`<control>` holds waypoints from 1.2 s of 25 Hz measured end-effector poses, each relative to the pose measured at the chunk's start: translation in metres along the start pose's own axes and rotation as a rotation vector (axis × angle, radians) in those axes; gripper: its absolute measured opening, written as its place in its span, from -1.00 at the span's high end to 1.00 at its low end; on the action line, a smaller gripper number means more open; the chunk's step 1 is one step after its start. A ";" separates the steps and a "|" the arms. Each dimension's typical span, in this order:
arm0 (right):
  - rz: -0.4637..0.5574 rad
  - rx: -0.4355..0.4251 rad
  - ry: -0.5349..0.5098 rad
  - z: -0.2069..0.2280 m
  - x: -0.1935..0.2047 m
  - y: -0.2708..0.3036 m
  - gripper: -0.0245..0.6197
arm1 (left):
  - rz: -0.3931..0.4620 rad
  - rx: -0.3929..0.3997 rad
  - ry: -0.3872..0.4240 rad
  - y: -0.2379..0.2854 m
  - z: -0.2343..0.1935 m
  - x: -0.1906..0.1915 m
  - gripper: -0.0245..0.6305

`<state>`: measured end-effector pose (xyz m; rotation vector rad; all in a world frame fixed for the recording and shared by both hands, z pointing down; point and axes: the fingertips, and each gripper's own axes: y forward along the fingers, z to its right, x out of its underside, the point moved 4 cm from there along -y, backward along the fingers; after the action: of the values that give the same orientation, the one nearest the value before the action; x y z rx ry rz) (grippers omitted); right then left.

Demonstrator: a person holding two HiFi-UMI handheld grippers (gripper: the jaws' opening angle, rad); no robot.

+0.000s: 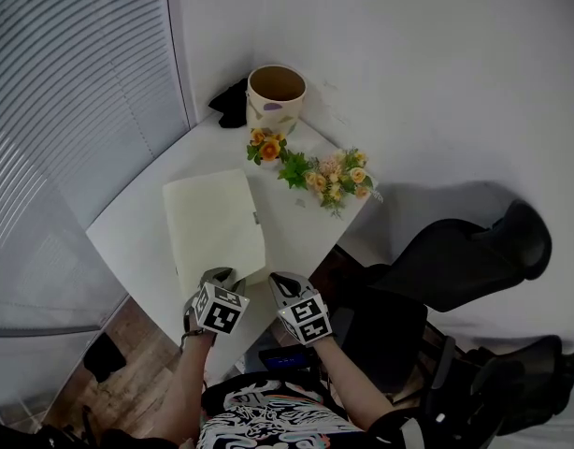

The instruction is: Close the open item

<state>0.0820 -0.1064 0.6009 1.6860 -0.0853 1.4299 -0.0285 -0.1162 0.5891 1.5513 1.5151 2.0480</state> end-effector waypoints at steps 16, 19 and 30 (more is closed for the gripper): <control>-0.024 -0.024 0.020 0.001 -0.002 0.001 0.92 | -0.122 -0.009 0.112 0.006 0.004 0.000 0.58; -0.023 -0.025 0.023 0.001 -0.002 0.001 0.92 | -0.123 -0.011 0.116 0.006 0.004 0.000 0.58; -0.023 -0.022 0.018 0.001 -0.002 0.001 0.92 | -0.122 -0.014 0.124 0.007 0.005 0.000 0.57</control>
<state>0.0814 -0.1088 0.5995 1.6503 -0.0713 1.4224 -0.0219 -0.1167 0.5938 1.3142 1.5913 2.1154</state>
